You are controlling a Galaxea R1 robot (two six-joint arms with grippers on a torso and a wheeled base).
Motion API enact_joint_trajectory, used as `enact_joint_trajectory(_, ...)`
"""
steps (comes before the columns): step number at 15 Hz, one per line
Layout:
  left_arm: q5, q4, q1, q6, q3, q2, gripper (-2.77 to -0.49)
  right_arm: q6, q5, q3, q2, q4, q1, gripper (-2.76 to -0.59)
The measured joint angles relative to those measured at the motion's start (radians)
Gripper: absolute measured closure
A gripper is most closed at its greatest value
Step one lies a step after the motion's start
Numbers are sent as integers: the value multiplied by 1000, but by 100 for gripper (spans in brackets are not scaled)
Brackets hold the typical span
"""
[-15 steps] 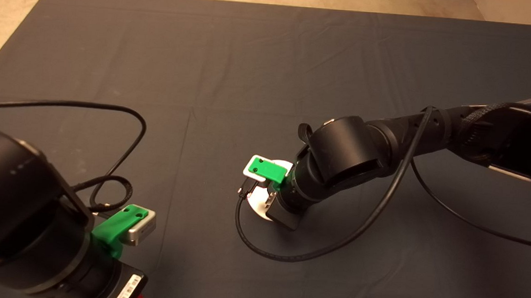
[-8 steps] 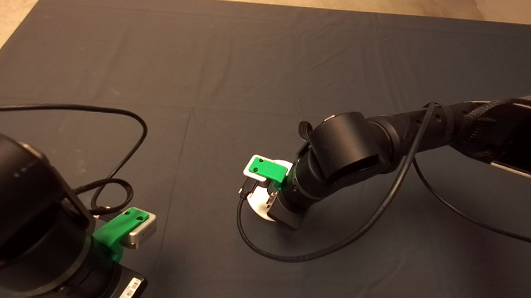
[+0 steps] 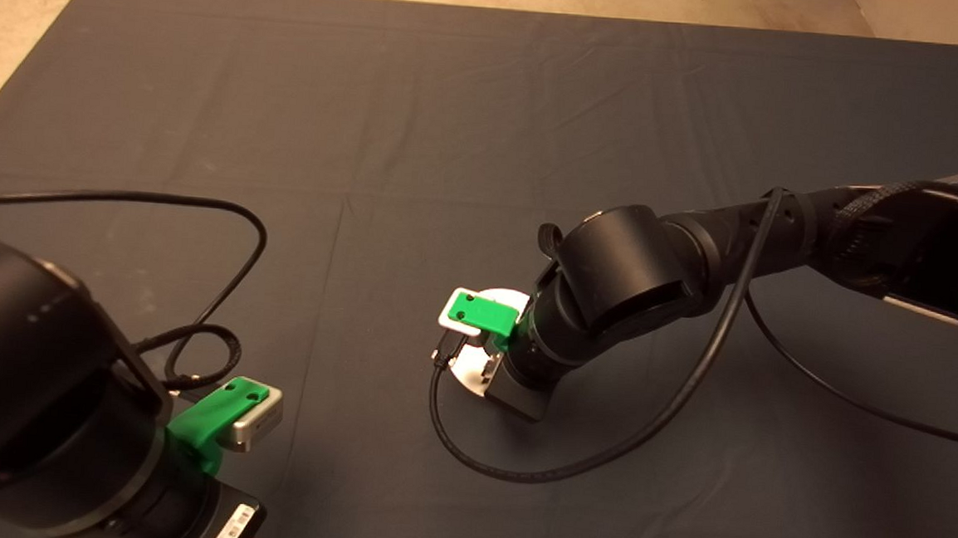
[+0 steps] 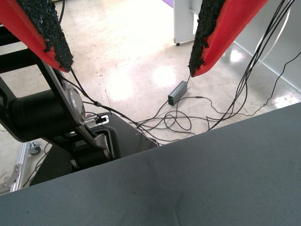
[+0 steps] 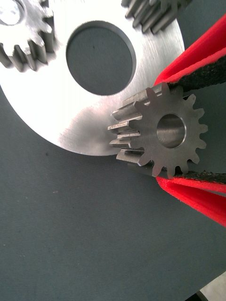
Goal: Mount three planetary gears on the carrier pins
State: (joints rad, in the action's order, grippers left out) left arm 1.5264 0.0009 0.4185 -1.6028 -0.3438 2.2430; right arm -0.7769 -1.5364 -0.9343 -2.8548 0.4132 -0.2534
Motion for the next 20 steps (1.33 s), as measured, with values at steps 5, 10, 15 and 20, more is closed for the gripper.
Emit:
enact_joint_trajectory(5, 0, 0, 0, 0, 0, -1, -175, 28, 0, 0, 24, -4, 24, -104)
enact_joint_trajectory(10, 0, 0, 0, 0, 0, 0, -175, 48, 6, 2, 29, -6, 26, -104)
enact_joint_trajectory(15, 0, 0, 0, 0, 0, 0, -175, 71, 6, 2, 29, -5, 26, -104)
enact_joint_trajectory(20, 0, 0, -11, 0, 0, 0, -175, 93, -4, 2, 5, -4, 27, -104)
